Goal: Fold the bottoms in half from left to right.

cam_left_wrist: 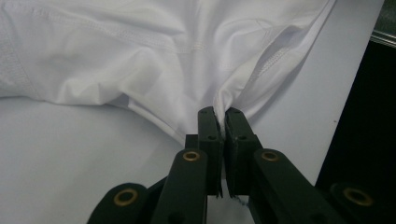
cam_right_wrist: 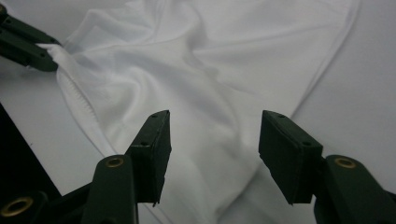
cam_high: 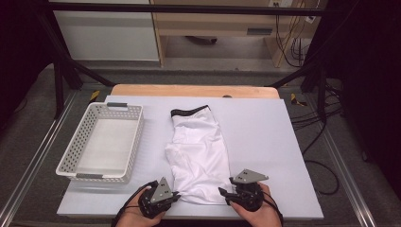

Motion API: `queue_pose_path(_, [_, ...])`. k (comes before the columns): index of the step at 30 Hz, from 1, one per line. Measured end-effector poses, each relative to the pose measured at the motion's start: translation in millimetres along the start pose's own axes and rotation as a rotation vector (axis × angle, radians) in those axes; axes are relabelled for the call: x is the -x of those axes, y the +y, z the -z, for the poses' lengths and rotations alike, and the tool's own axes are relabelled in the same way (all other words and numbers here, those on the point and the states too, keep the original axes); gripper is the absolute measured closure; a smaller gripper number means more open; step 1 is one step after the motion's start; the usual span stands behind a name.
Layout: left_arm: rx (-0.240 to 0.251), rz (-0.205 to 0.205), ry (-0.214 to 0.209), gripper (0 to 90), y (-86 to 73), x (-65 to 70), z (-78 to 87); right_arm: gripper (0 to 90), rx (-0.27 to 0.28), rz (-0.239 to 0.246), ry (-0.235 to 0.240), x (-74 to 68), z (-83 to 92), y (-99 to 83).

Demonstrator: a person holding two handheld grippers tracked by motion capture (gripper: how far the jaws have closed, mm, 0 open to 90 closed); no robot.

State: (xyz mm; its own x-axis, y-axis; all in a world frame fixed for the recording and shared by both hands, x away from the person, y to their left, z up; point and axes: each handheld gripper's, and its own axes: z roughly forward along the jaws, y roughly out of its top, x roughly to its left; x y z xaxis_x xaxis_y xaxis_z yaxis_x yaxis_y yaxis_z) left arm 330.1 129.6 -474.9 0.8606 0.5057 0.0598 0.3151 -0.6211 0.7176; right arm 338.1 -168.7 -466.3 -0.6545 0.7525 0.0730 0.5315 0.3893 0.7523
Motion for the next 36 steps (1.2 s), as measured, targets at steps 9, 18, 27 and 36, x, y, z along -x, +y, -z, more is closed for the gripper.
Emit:
queue_pose_path(9, [0.000, 0.014, 0.001, 86.7, 1.1, -2.1, -1.8, 39.8, -0.035, 0.071, 0.044, -16.4, -8.6, -1.5])
queue_pose_path(18, [0.008, 0.033, -0.011, 86.6, 0.5, -5.2, -0.6, 40.3, -0.054, 0.089, 0.075, -16.4, -11.8, -5.0])
queue_pose_path(27, [0.025, 0.047, 0.026, 86.7, -4.2, -9.9, 13.2, 39.9, -0.057, 0.144, 0.066, -21.0, -6.4, -9.1])
queue_pose_path(36, [0.027, 0.069, 0.006, 86.7, -4.9, -15.4, 13.6, 63.4, -0.063, 0.197, 0.061, -26.1, -16.0, -7.2])
